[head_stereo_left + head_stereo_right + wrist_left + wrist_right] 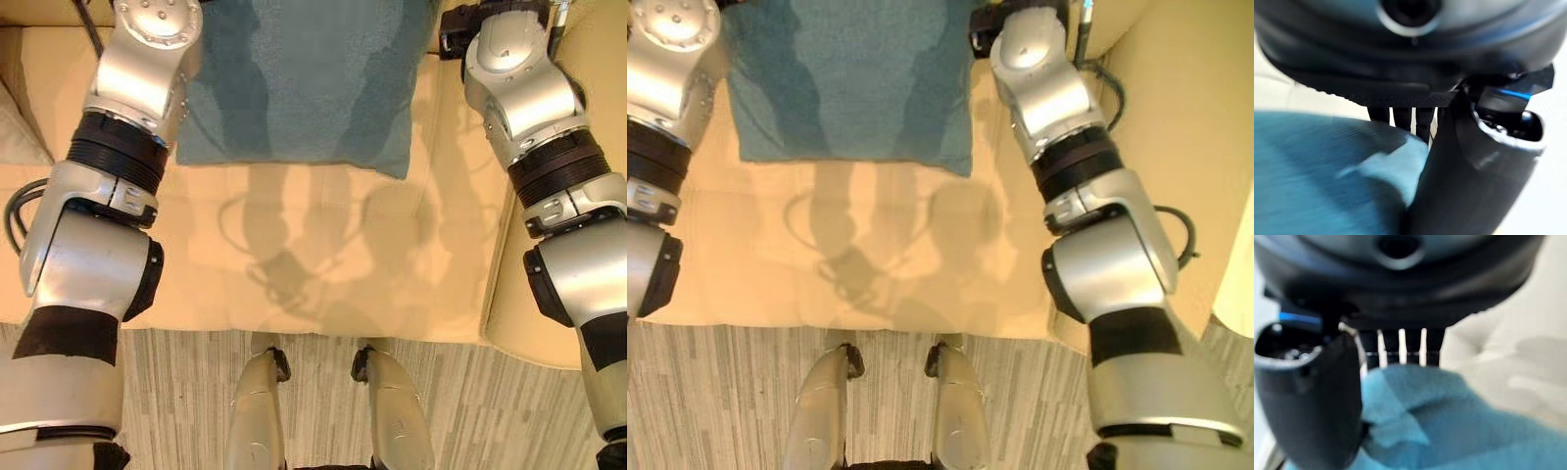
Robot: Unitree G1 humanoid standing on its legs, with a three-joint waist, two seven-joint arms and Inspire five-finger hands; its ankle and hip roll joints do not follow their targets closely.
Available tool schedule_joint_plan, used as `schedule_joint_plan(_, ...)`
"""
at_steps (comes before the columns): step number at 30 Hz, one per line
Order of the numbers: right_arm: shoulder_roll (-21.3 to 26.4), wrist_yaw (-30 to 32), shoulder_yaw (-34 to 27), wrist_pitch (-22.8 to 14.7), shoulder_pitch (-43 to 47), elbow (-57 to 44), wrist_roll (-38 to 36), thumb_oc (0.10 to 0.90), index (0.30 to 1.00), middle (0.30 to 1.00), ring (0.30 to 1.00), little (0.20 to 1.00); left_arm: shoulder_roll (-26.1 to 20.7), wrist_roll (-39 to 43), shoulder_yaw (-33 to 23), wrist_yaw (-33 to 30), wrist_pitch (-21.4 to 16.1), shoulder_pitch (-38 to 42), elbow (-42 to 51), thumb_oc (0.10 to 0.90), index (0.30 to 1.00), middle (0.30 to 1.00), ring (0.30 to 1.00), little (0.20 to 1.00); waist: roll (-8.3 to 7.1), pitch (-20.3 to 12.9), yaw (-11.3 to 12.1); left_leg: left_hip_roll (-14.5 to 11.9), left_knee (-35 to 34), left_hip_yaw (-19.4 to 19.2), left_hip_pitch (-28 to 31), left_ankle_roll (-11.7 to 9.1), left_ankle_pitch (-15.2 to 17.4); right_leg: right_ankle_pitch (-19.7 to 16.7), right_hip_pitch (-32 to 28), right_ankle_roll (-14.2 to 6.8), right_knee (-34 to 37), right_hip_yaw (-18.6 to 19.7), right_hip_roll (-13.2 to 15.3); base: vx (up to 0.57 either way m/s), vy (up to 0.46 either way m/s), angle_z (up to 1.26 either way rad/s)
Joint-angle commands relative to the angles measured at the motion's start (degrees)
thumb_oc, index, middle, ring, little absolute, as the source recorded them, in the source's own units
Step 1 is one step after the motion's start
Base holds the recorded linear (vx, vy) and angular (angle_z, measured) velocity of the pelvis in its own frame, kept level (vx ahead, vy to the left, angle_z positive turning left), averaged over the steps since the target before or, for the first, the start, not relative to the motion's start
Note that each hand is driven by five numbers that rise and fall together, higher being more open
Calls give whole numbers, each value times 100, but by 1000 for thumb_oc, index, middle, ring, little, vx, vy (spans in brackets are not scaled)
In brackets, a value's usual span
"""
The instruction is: Pick up all the scattered cushions and arrange them neatly on the sofa.
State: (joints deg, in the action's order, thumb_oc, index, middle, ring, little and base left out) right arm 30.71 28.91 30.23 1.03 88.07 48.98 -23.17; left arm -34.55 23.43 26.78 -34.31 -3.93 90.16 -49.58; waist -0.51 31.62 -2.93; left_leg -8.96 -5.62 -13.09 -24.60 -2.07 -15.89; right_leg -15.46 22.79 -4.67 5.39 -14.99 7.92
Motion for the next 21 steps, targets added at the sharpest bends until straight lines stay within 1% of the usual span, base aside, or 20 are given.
schedule_joint_plan(1,200,228,-463,-317,51,-426,-73,800,900,900,900,900,0,-538,-62,6,-84,200,17,800,900,900,900,900,22,-924,-109,-347,62,-147,628,-658,1019,1309,-830,-545,-198,5,216,31,-13,-10)
schedule_joint_plan(3,96,172,-581,-348,-283,-501,-158,800,900,900,900,900,-57,-778,-89,33,121,74,-145,800,900,900,900,900,29,-985,-108,-344,62,-145,786,-630,1048,1369,-966,-508,-223,11,211,-20,-8,-3)
schedule_joint_plan(4,90,177,-589,-344,-310,-518,-152,800,900,900,900,900,-55,-782,-88,33,123,56,-139,800,900,900,900,900,21,-982,-108,-343,62,-148,807,-631,1053,1373,-987,-508,-221,12,213,56,-22,0)
schedule_joint_plan(5,31,108,-670,-332,-615,-593,-120,800,900,900,900,900,-105,-1101,-43,104,315,-46,-421,800,900,900,900,900,26,-1052,-130,-346,62,-156,981,-588,1101,1445,-1101,-470,-277,29,220,55,-11,-3)
schedule_joint_plan(7,-16,50,-724,-305,-908,-733,-63,800,900,900,900,900,-212,-1363,-93,231,478,-273,-713,800,900,900,900,900,40,-1136,-145,-334,63,-186,1170,-558,1151,1493,-1240,-442,-313,54,227,58,5,-7)
schedule_joint_plan(9,-18,55,-731,-298,-934,-753,-56,800,900,900,900,900,-209,-1365,-93,234,474,-284,-715,800,900,900,900,900,35,-1133,-141,-333,63,-191,1190,-559,1155,1495,-1259,-443,-310,57,229,26,4,-10)
schedule_joint_plan(10,-47,51,-794,-291,-1116,-833,-38,800,900,900,900,900,-226,-1305,-236,178,511,-425,-910,800,900,900,900,900,42,-1175,-161,-321,73,-199,1263,-551,1175,1504,-1308,-431,-334,66,233,68,4,-14)
schedule_joint_plan(11,-86,92,-868,-344,-1479,-1097,5,800,900,900,900,900,-267,-1200,-576,-3,508,-661,-1012,800,900,900,900,900,41,-1271,-193,-296,76,-230,1405,-533,1231,1514,-1423,-429,-340,79,242,89,5,-14)
schedule_joint_plan(13,-50,216,-1088,-476,-2039,-1590,26,800,900,900,900,900,-362,-1158,-974,-347,524,-1051,-1015,800,900,900,900,900,56,-1385,-228,-267,62,-249,1542,-517,1281,1513,-1534,-426,-312,68,246,94,13,-9)
schedule_joint_plan(14,54,250,-1335,-689,-2629,-1972,51,800,900,900,900,900,-458,-1354,-1243,-490,468,-1526,-865,800,900,900,900,900,81,-1529,-252,-242,62,-251,1648,-502,1349,1522,-1634,-429,-278,60,245,113,18,-9)
schedule_joint_plan(15,146,226,-1510,-825,-2952,-2121,8,800,900,900,900,900,-513,-1404,-1374,-547,399,-1808,-771,800,900,900,900,900,92,-1615,-258,-225,62,-257,1702,-490,1386,1526,-1701,-435,-252,33,251,110,13,-5)
schedule_joint_plan(17,302,157,-1937,-968,-3698,-2459,-17,800,900,900,900,900,-510,-1290,-1756,-515,277,-2508,-322,800,900,900,900,900,110,-1795,-248,-195,62,-221,1779,-464,1425,1539,-1818,-427,-208,-35,256,72,-9,6)
schedule_joint_plan(18,389,41,-2215,-1027,-4237,-2744,-9,800,900,900,900,900,-491,-1195,-1979,-416,172,-3008,86,800,900,900,900,900,113,-1882,-236,-169,62,-189,1840,-440,1474,1575,-1889,-421,-210,-64,248,125,-28,14)
schedule_joint_plan(19,421,-94,-2767,-1072,-5276,-3192,136,800,900,900,900,900,-374,-824,-2442,-87,-209,-4173,851,800,900,900,900,900,117,-2062,-204,-162,62,-128,1988,-415,1534,1644,-2055,-396,-228,-121,248,154,-29,20)
schedule_joint_plan(20,397,-239,-3028,-1142,-5718,-3306,126,800,900,900,900,900,-331,-508,-2611,352,-517,-4835,1210,800,900,900,900,900,118,-2117,-193,-165,62,-117,2073,-410,1582,1704,-2119,-389,-268,-132,242,109,-19,26)
schedule_joint_plan(21,389,-243,-3026,-1133,-5782,-3345,131,800,900,900,900,900,-323,-505,-2631,364,-514,-4917,1255,800,900,900,900,900,121,-2167,-200,-162,62,-116,2051,-405,1559,1684,-2101,-384,-263,-133,243,62,0,23)
